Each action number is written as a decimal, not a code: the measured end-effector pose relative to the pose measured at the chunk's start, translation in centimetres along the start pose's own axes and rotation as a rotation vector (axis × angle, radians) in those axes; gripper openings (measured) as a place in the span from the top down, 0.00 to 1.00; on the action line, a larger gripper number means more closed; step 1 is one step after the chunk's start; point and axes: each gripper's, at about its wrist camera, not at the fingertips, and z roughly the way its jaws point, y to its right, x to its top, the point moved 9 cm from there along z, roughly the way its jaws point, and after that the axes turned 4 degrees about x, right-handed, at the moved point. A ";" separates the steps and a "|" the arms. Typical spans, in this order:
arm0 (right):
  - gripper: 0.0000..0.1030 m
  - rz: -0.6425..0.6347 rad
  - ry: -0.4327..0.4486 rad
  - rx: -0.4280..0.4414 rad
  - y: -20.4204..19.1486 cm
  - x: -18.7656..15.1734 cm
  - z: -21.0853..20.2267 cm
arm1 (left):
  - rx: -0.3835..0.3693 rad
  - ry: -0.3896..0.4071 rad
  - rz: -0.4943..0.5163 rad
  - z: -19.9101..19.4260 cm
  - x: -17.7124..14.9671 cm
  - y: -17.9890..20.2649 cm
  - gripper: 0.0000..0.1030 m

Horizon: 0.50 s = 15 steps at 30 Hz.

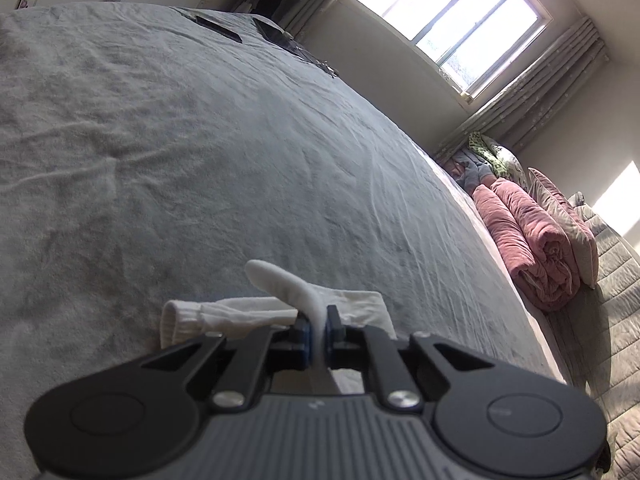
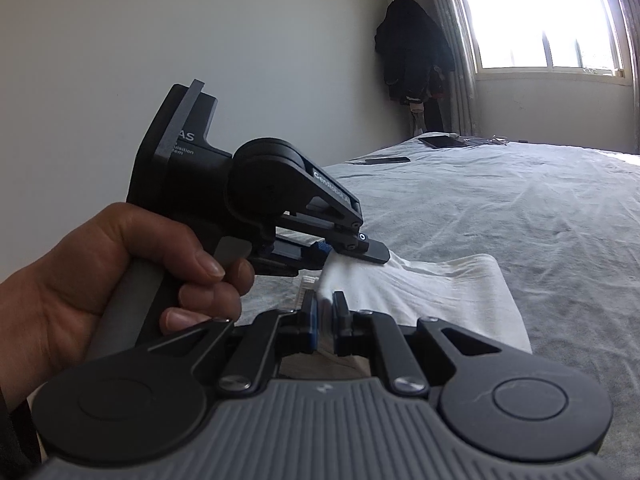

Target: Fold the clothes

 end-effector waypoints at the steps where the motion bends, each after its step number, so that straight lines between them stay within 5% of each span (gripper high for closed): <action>1: 0.90 -0.001 -0.003 0.002 -0.1 0.0 0.1 | 0.005 0.000 0.006 -0.1 0.1 -0.4 0.94; 15: 0.91 -0.036 -0.084 0.021 -1.2 -2.1 1.6 | 0.084 0.005 0.049 -0.1 -0.2 -2.3 0.94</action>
